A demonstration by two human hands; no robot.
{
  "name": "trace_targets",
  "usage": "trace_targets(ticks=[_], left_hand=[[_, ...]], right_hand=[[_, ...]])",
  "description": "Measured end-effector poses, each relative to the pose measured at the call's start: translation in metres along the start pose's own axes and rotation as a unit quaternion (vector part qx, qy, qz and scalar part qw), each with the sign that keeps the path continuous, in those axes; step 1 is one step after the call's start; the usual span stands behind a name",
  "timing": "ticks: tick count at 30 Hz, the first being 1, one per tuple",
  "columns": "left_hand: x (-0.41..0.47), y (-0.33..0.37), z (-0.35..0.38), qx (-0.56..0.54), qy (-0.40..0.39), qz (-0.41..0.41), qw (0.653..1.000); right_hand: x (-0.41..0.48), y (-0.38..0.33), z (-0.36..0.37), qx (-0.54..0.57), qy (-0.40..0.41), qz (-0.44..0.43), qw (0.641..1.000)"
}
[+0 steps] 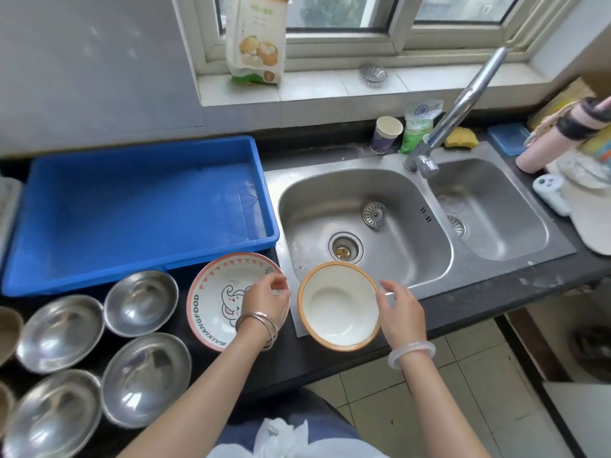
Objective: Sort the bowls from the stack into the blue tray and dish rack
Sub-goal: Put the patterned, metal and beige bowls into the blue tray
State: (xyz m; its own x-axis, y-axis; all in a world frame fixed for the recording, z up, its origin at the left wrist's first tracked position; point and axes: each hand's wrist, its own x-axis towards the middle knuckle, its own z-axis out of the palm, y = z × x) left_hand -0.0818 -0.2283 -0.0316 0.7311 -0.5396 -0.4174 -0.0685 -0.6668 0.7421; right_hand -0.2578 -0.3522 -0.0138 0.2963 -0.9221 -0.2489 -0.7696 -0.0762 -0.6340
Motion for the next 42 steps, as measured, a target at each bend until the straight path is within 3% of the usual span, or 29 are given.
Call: trace_targets(ticks=[3,7,11,14,18,30,35,42], left_hand=[[0.001,-0.008,-0.025,-0.008,0.047,-0.007,0.999],[-0.004,-0.029,-0.058,0.012,0.131,-0.027,0.991],[-0.012,-0.051,-0.078,0.033,0.177,-0.072,0.981],[-0.016,-0.061,-0.079,0.028,0.143,-0.103,0.984],[-0.013,-0.072,-0.074,0.022,0.094,-0.150,0.984],[-0.018,-0.081,-0.102,-0.139,0.207,-0.179,0.952],[-0.017,-0.072,-0.147,-0.326,0.230,-0.173,0.900],[0.010,-0.065,-0.197,-0.449,0.215,-0.134,0.857]], right_hand=[[0.005,-0.033,0.011,-0.003,-0.039,-0.094,0.995],[0.011,-0.082,0.055,-0.062,-0.168,-0.189,0.965],[0.023,-0.112,0.104,-0.215,-0.272,-0.207,0.915],[0.034,-0.120,0.126,-0.281,-0.293,-0.210,0.889],[0.045,-0.121,0.134,-0.256,-0.275,-0.208,0.903],[0.038,-0.136,0.116,-0.117,-0.296,-0.210,0.924],[0.037,-0.174,0.113,-0.030,-0.283,-0.181,0.942],[0.040,-0.238,0.148,0.052,-0.286,-0.118,0.950]])
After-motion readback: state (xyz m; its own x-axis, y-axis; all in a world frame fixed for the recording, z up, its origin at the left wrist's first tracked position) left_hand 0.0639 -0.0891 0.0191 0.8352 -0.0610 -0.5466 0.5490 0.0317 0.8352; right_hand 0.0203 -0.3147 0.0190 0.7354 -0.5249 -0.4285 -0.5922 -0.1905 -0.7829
